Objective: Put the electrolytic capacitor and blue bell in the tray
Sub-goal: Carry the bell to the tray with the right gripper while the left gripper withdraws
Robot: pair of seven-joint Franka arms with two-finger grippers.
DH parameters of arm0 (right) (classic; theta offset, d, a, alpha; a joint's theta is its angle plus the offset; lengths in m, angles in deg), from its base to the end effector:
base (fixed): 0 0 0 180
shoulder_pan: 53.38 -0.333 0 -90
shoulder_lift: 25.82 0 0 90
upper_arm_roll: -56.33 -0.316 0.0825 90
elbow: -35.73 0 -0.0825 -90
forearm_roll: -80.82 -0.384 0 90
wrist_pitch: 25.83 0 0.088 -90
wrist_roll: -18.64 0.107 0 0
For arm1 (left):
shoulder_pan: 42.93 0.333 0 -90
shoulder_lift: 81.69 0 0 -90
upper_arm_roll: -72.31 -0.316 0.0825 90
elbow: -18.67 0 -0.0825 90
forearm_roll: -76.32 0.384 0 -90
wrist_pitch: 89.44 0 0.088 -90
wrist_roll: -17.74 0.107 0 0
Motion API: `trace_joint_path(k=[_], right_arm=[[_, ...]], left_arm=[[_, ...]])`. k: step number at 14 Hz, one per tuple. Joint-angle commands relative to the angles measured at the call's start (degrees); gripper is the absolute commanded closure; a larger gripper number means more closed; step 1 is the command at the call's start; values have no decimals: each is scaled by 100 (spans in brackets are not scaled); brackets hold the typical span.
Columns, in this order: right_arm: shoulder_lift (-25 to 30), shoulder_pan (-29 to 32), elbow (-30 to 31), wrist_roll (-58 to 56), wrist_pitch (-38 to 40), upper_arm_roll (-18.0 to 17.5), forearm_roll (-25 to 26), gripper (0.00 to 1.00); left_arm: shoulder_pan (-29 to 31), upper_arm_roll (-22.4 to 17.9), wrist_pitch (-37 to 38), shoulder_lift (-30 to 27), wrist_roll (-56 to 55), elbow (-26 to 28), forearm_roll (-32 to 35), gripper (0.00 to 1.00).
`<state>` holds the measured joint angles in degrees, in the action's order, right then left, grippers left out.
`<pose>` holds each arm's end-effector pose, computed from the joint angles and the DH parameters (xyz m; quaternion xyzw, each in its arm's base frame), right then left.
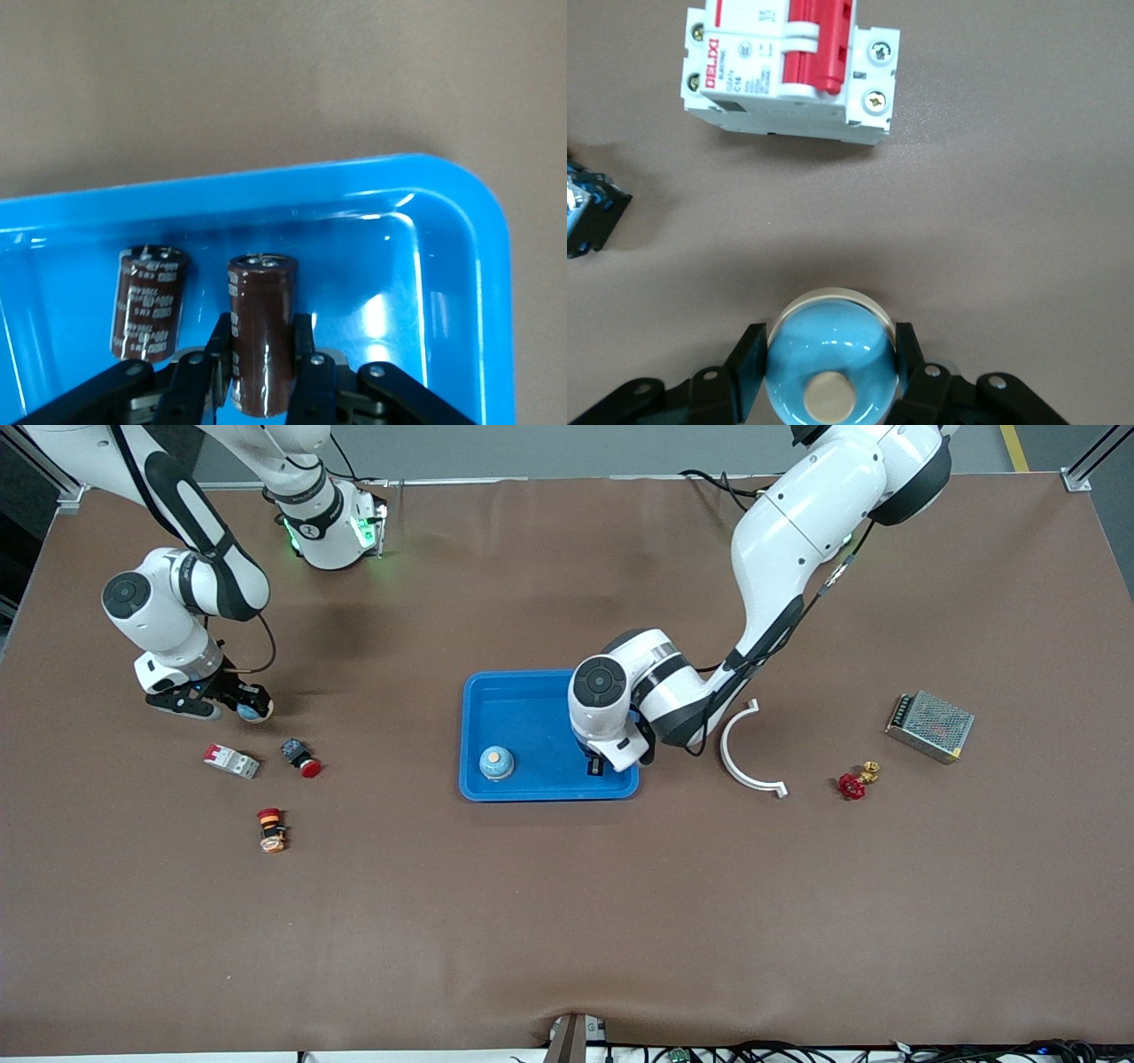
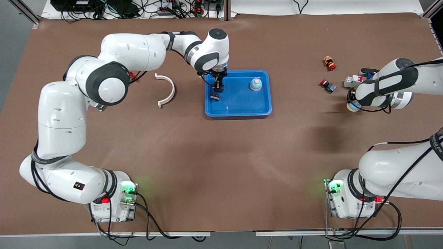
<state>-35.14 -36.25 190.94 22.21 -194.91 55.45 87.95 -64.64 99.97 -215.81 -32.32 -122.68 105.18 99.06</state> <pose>0.3962 -0.1066 0.1836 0.9928 -0.1121 0.0380 0.0173 0.5063 -0.4872 0.1868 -0.7388 -0.6728 0.0252 0.0287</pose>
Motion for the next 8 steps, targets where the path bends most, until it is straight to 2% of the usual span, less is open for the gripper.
trace_joint_path(k=[1,3,4,5,6,8], right_arm=[[368,-418,10,746,636,-70,-54,100],[702,-1067,-209,1913,1645,-87,-63,100],[826,-1436,-367,2502,2155,-87,-71,100],[888,-1762,-534,3039,2551,-87,-167,100],[897,-2209,-771,3531,2895,-87,-586,100],[880,-2826,-1306,3878,3501,-70,-1631,100]], left_arm=[[-62,-42,-19,3,-169,-2,1,100],[-62,-51,-10,3,-160,15,2,65],[-53,-51,7,3,-134,7,2,40],[-27,-51,25,-14,-117,-2,10,5],[-18,-51,34,-32,-108,-20,54,0],[17,-51,43,-85,-90,-72,98,0]])
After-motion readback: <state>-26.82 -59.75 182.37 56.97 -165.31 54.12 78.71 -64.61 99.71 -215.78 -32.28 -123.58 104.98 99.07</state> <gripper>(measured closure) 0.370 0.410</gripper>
